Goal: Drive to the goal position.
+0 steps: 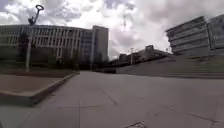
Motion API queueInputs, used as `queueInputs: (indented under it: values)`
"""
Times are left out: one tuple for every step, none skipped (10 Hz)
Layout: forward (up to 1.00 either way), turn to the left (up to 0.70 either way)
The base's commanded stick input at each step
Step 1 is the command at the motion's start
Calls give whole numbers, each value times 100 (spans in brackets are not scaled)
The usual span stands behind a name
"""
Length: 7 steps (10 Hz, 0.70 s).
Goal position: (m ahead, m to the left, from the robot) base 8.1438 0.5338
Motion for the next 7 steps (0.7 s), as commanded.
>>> queueInputs:
  values:
    - [100,4]
    - [100,4]
    - [100,4]
    - [100,4]
    - [100,4]
    - [100,4]
    - [100,4]
